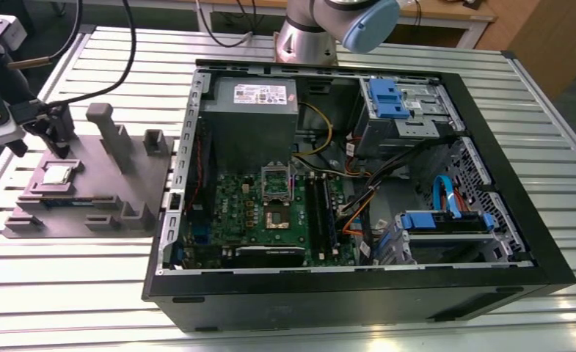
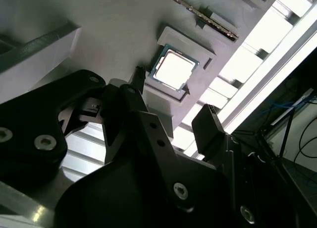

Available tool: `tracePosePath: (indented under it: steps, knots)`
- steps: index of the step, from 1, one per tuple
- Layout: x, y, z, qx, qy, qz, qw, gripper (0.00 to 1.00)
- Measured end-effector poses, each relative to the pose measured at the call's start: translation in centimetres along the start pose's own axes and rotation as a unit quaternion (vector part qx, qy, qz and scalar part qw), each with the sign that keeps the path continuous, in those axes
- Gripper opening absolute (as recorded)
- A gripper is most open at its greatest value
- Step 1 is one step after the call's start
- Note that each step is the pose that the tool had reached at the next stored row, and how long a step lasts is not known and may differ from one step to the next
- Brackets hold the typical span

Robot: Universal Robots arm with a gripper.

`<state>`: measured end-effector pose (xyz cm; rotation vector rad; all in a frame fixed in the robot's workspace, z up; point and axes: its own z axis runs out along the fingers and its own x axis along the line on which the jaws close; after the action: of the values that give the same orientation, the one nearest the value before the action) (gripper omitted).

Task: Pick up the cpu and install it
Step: 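Pick up the cpu and move it towards the insertion slot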

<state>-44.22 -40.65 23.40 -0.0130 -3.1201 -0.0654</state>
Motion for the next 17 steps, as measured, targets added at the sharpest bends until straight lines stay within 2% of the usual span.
tracePosePath:
  steps: [8,17]
  knots:
    - [-0.03,-0.46,1.4,0.0,-0.0001,0.0,1.0,0.65]
    - [-0.04,-0.49,1.56,0.0,-0.0001,0.0,1.0,0.65]
